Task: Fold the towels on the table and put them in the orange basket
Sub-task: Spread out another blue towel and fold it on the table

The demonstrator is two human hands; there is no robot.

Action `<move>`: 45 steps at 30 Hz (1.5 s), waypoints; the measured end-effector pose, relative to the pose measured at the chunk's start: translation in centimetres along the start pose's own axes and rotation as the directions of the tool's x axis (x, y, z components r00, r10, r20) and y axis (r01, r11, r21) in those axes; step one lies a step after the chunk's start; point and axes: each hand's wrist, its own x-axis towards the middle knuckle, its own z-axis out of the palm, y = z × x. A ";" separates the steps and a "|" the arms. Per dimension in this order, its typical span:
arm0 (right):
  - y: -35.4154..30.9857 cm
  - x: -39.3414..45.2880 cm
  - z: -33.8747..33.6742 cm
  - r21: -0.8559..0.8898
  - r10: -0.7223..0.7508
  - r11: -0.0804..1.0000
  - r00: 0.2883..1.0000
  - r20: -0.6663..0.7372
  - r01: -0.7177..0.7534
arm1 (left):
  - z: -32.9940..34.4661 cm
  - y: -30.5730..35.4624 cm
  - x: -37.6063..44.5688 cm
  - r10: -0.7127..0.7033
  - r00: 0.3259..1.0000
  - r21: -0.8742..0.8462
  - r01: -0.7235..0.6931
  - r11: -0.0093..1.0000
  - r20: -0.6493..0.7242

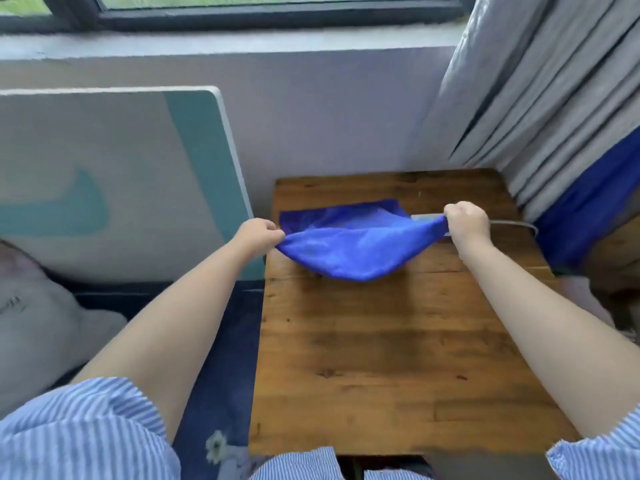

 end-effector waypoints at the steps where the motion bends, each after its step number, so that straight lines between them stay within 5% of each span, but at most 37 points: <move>1: 1.4 -0.6 0.2 -0.115 0.007 0.993 0.998 0.061 0.000 | 0.8 -0.7 -0.2 -0.026 0.995 0.105 0.016 0.994 0.096; 6: 9.1 -4.8 1.9 -0.480 0.113 0.875 0.942 0.317 0.056 | 6.6 -4.6 -1.5 -0.210 0.900 0.512 -0.016 0.859 0.382; 15: 15.4 -10.3 3.1 -0.725 0.268 0.580 0.753 0.602 0.373 | 13.1 -9.4 -3.9 -0.350 0.756 0.687 -0.175 0.705 0.552; 21: 17.9 -13.3 3.3 -0.682 0.522 0.565 0.440 0.731 0.463 | 16.0 -13.3 -6.7 -0.509 0.563 0.724 -0.259 0.640 0.651; 24: 17.6 -12.8 3.5 -0.706 0.599 0.533 0.382 0.704 0.466 | 16.4 -14.6 -7.2 -0.550 0.474 0.707 -0.266 0.655 0.688; 26: 16.8 -11.7 4.0 -0.722 0.626 0.517 0.372 0.685 0.460 | 16.1 -14.2 -6.5 -0.521 0.511 0.694 -0.232 0.682 0.684; 28: 15.6 -10.4 4.5 -0.712 0.589 0.494 0.410 0.696 0.499 | 15.6 -13.1 -5.2 -0.397 0.636 0.664 -0.251 0.705 0.662; 32: 14.2 -6.9 6.3 -0.640 0.265 0.571 0.622 0.737 0.515 | 14.6 -10.5 -1.4 -0.173 0.828 0.541 -0.176 0.822 0.533; 35: 13.7 -4.0 8.0 -0.583 0.034 0.676 0.771 0.636 0.450 | 14.6 -8.5 1.6 -0.041 0.924 0.475 -0.156 0.866 0.379; 39: 12.8 -0.6 10.6 -0.519 -0.110 0.755 0.857 0.503 0.401 | 15.3 -6.7 5.3 0.077 0.983 0.385 -0.137 0.913 0.166; 45: 11.8 2.7 13.4 -0.430 -0.086 0.822 0.827 0.555 0.374 | 17.0 -4.9 9.9 0.149 0.988 0.353 -0.155 0.923 0.042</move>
